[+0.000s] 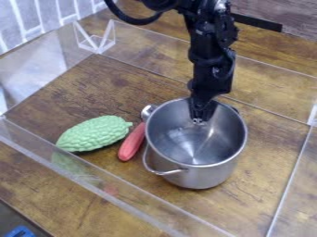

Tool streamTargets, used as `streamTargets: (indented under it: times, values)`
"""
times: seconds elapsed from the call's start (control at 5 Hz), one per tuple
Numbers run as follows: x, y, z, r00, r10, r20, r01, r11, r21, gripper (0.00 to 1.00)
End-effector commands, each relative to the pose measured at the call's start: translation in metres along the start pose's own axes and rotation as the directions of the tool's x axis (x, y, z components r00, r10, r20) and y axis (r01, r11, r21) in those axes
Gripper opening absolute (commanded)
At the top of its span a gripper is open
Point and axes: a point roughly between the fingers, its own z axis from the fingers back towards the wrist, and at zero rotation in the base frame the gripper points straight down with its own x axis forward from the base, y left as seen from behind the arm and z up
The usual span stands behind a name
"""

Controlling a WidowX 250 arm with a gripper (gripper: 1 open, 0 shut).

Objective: Move the pink spoon to the left

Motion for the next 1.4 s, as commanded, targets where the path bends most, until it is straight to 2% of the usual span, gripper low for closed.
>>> streamTargets:
  times: [0.0,1.2]
  values:
    - [-0.006,0.011,-0.009,1.000,-0.013,0.023,0.011,0.998,0.056,0.00]
    - [-0.004,0.007,-0.031,0.998,-0.024,0.061,0.020,0.997,0.073,0.00]
